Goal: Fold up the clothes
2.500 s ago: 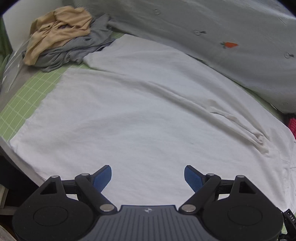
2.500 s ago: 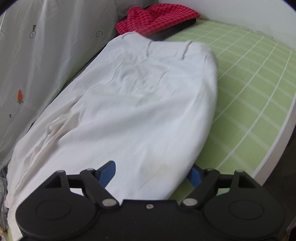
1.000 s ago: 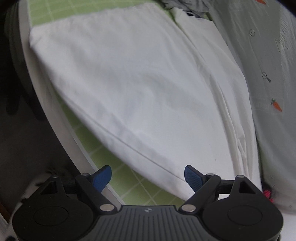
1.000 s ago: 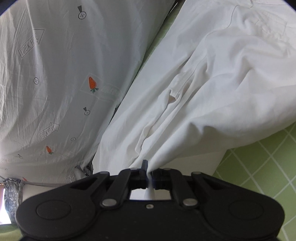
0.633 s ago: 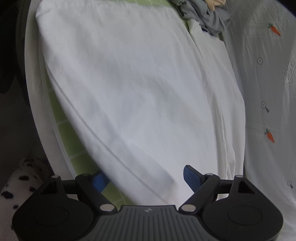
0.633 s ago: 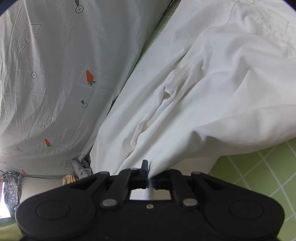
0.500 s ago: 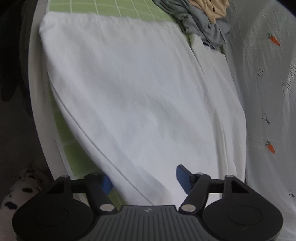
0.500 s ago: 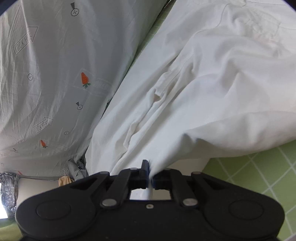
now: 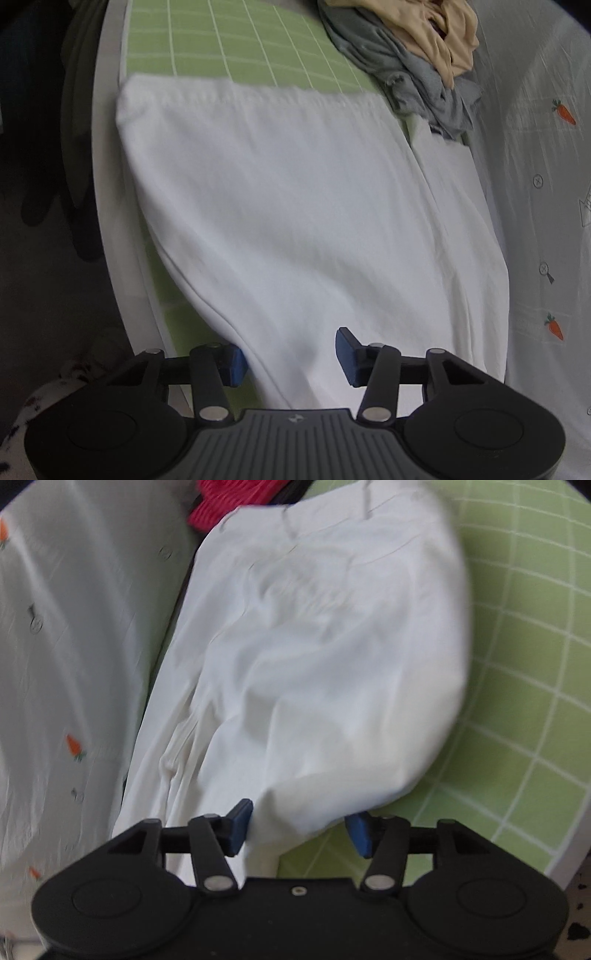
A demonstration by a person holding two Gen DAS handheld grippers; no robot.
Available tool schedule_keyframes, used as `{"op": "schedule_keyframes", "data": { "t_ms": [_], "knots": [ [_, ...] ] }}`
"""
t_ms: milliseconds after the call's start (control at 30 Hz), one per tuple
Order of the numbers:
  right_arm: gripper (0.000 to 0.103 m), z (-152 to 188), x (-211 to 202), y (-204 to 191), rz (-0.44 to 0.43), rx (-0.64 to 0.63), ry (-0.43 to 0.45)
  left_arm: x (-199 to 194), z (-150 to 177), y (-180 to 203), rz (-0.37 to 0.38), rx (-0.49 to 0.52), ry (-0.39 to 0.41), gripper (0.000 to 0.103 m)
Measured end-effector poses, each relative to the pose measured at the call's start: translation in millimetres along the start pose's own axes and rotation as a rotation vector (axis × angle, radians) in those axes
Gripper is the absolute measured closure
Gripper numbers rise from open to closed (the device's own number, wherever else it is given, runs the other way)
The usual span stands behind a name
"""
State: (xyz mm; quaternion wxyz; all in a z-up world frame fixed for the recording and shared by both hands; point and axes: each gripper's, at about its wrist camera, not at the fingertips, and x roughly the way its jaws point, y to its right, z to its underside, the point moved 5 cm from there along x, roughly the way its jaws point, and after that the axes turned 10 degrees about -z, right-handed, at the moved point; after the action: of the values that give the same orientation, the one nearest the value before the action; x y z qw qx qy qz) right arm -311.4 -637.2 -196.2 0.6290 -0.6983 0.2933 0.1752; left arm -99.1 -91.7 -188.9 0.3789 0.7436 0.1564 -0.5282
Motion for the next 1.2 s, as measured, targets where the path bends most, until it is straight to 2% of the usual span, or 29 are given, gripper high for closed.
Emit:
{"op": "schedule_keyframes", "data": {
  "t_ms": [133,233,267,333,367,400,500,633,667,733,800,867,933,1067,1133,1200],
  "knots": [
    [0.041,-9,-3,10,0.018,0.072,0.073,-1,-16,-4,-0.020,-0.007,0.035,0.053],
    [0.040,-12,-4,13,0.045,0.081,0.096,-2,-23,-3,-0.029,0.010,0.046,0.055],
    [0.039,-13,-5,13,0.061,0.077,0.102,-2,-24,-2,-0.031,0.016,0.048,0.058],
    [0.034,-14,-7,13,0.094,0.069,0.114,-3,-28,1,-0.040,0.035,0.066,0.074],
    [0.028,-14,-8,13,0.110,0.065,0.120,-4,-30,3,-0.050,0.051,0.079,0.089],
    [0.024,-15,-10,14,0.132,0.052,0.127,-6,-32,5,-0.059,0.067,0.090,0.099],
    [0.021,-21,-19,20,0.184,-0.002,0.140,-9,-43,11,-0.027,0.068,0.119,0.100],
    [0.020,-24,-22,22,0.179,-0.044,0.147,-19,-53,21,-0.013,0.098,0.158,0.101],
    [0.024,-24,-21,20,0.179,-0.065,0.146,-20,-53,24,-0.016,0.108,0.163,0.101],
    [0.046,-24,-18,17,0.181,-0.110,0.141,-23,-54,30,-0.021,0.114,0.169,0.101],
    [0.098,-25,-20,11,0.165,-0.149,0.120,-31,-56,36,-0.014,0.109,0.181,0.101],
    [0.099,-27,-32,2,0.138,-0.176,0.102,-48,-61,46,0.036,0.114,0.206,0.101],
    [0.099,-30,-57,-14,0.085,-0.214,0.122,-75,-65,61,0.100,0.147,0.260,0.101],
    [0.099,-42,-110,-59,-0.094,-0.231,0.223,-133,-76,94,0.202,0.196,0.384,0.101],
    [0.099,-48,-134,-93,-0.178,-0.301,0.284,-161,-81,112,0.260,0.208,0.442,0.101],
    [0.100,-53,-154,-129,-0.272,-0.371,0.342,-189,-84,132,0.287,0.262,0.527,0.101]
  ]
}}
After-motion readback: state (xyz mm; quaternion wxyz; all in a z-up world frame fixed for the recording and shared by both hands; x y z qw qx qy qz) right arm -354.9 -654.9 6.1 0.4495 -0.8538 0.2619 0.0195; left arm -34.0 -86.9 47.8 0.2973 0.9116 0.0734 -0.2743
